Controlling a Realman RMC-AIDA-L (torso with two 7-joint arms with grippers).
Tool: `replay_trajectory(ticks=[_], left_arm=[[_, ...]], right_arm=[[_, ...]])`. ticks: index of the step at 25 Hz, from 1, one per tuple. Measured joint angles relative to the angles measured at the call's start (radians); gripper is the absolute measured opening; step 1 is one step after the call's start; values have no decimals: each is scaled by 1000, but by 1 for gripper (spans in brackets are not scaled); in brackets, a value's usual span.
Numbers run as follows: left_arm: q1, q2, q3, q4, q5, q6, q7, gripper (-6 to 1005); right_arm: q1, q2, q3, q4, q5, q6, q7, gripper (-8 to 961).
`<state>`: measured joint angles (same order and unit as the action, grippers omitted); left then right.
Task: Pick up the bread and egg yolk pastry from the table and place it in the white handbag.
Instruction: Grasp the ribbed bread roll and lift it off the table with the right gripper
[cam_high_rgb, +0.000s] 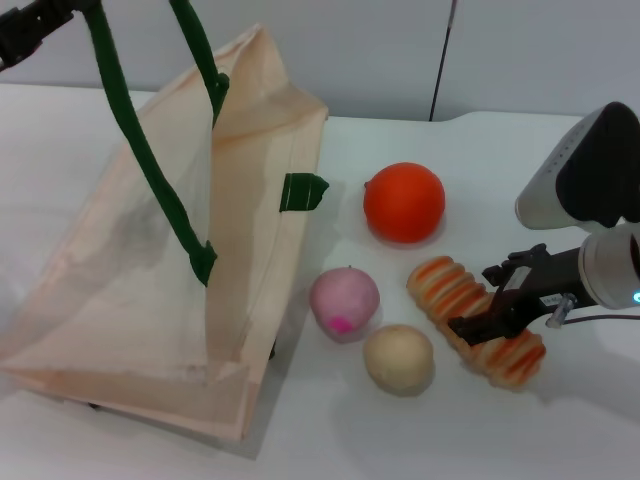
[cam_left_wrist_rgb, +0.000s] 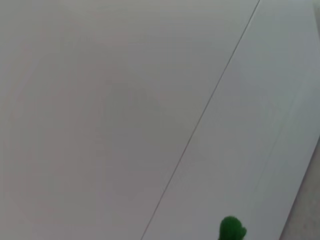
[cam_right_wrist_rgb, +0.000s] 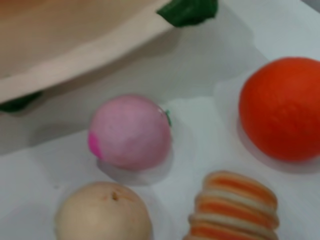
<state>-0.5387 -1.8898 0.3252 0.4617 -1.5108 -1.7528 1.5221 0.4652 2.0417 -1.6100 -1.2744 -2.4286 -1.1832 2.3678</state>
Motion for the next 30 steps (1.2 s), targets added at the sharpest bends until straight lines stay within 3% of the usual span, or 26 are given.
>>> replay_trajectory(ticks=[10, 30], left_arm=[[-4, 1, 0, -8, -2, -1, 2, 121], [-3, 11, 9, -9, 4, -14, -25, 121]], right_arm=[[85, -3, -57, 123, -41, 16, 63, 796], [85, -8, -49, 106, -36, 15, 27, 674]])
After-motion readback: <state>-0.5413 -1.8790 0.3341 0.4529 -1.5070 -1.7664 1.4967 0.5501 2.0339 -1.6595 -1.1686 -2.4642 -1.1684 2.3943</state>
